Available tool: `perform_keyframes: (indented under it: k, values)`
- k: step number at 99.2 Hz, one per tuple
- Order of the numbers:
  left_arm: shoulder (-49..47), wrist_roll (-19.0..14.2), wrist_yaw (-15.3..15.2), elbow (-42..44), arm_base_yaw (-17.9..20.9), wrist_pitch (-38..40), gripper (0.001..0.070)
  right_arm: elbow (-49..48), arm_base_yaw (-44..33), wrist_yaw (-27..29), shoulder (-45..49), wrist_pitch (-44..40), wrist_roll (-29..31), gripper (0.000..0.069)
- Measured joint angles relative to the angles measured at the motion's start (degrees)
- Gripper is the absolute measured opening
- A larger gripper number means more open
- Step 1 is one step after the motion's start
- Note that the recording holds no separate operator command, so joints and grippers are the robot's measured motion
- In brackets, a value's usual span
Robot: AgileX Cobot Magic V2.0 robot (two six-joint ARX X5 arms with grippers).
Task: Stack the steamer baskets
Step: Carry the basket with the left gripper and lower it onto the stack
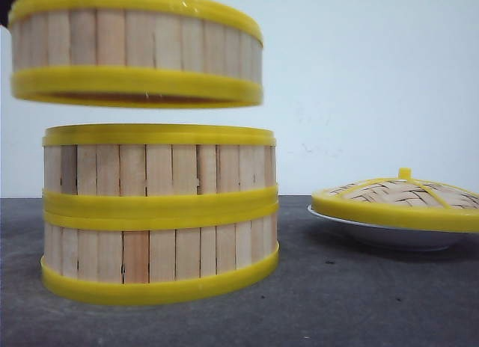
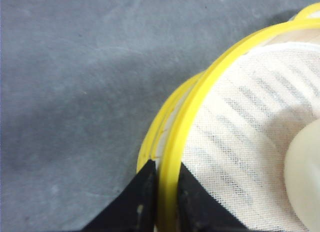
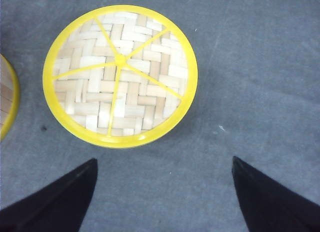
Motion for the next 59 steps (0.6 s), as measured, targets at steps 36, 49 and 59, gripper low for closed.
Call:
perform_keyframes:
  k: [36, 49, 59]
  values:
    - [2.73, -2.19, -0.35, -2.23, -0.11, 4.15, 0.0019, 0.0, 0.0, 0.0, 0.0, -0.13, -0.02, 0.0529]
    - [4.26, -2.36, 0.0, -2.23, -0.17, 4.39, 0.0019, 0.0, 0.0, 0.0, 0.0, -0.13, -0.02, 0.0529]
    - [4.31, -2.43, 0.0, -2.23, -0.22, 4.39, 0.0019, 0.0, 0.0, 0.0, 0.0, -0.13, -0.02, 0.0529]
